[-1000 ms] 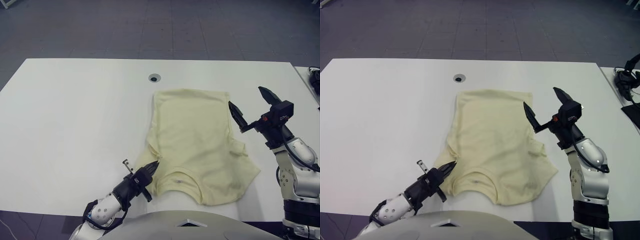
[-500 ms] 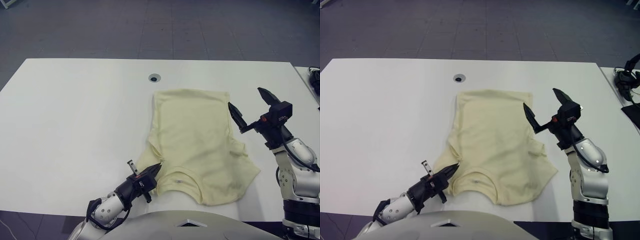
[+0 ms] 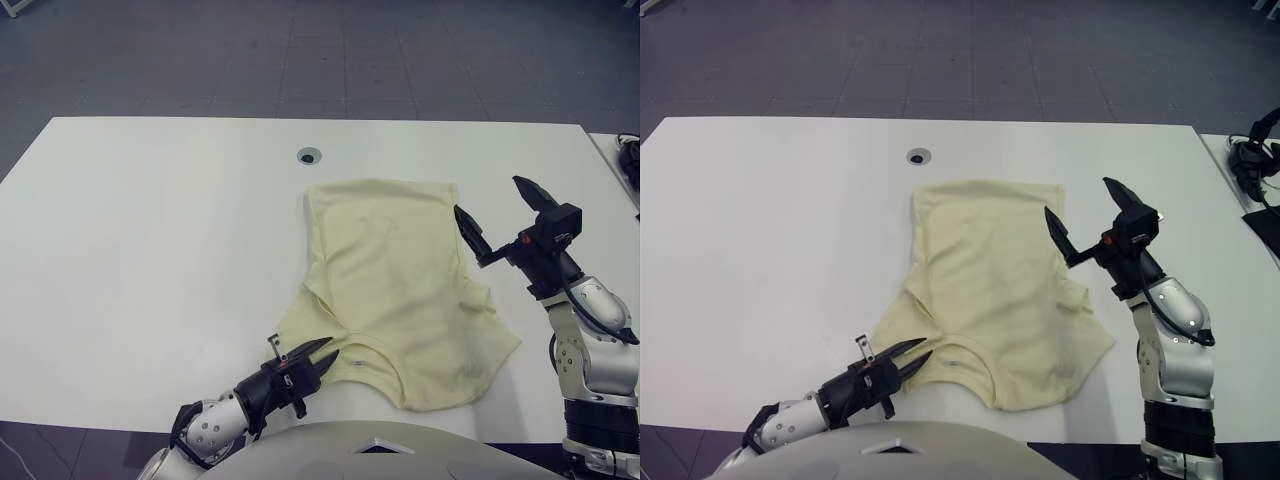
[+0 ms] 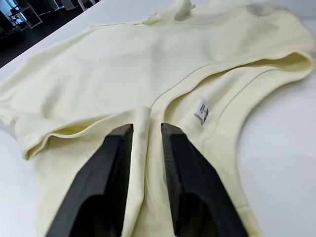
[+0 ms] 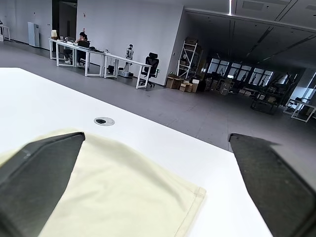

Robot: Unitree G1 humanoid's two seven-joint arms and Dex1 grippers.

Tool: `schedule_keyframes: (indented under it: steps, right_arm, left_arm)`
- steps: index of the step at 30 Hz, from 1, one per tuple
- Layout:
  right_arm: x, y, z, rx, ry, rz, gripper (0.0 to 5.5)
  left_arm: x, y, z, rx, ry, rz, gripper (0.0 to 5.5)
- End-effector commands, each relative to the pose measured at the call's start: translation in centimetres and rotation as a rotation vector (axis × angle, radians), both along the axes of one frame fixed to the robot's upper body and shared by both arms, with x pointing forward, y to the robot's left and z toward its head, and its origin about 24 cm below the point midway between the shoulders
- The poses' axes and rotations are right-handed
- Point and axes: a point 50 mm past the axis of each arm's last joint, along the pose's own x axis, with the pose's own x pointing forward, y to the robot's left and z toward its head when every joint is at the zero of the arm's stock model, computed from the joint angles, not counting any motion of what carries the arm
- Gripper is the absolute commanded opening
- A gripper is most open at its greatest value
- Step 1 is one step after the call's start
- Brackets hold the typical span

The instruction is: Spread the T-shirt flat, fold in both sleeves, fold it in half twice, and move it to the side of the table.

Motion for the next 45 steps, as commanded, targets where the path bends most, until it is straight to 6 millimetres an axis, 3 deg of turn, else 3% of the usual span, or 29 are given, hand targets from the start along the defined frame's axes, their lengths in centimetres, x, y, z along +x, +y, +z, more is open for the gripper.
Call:
schedule_keyframes:
  steps: [1, 5, 8, 12, 15, 22, 28, 38, 45]
  right_arm:
    - [-0.1, 0.0, -0.2, 0.000, 0.003, -0.002, 5.40]
    - [0.0, 0.0, -0.2, 0.000, 0.003, -0.002, 5.40]
    - [0.0, 0.0, -0.2, 0.000, 0.002, -0.007, 5.40]
    - [-0.1, 0.0, -0.3, 0.002, 0.001, -0.009, 5.40]
    - [0.0, 0.1, -0.4, 0.004, -0.001, -0.007, 5.40]
    - [0.2, 0.1, -0.2, 0.003, -0.007, -0.004, 5.40]
    - [0.3, 0.1, -0.3, 0.004, -0.006, -0.001, 5.40]
    - [0.2, 0.1, -0.3, 0.003, -0.002, 0.002, 5.40]
    - [0.2, 0.1, -0.4, 0.004, -0.002, 0.000, 5.40]
  left_arm:
    - [0.3, 0.4, 0.0, 0.013, 0.011, 0.028, 1.91]
    - [0.7, 0.4, 1.1, -0.077, 0.019, 0.058, 2.48]
    - [2.8, 1.8, 2.5, -0.104, -0.048, 0.157, 2.97]
    - [6.0, 4.3, 3.1, 0.118, -0.249, 0.243, 3.71]
    - [7.8, 4.7, 2.6, 0.260, -0.341, 0.233, 4.26]
    - [8.9, 5.1, 0.5, 0.521, -0.462, 0.106, 5.39]
    - [8.9, 4.8, 0.3, 0.509, -0.479, 0.092, 5.39]
    - [8.2, 4.2, 2.4, 0.418, -0.515, 0.119, 5.39]
    - [8.0, 3.0, 1.3, 0.406, -0.483, 0.071, 5.39]
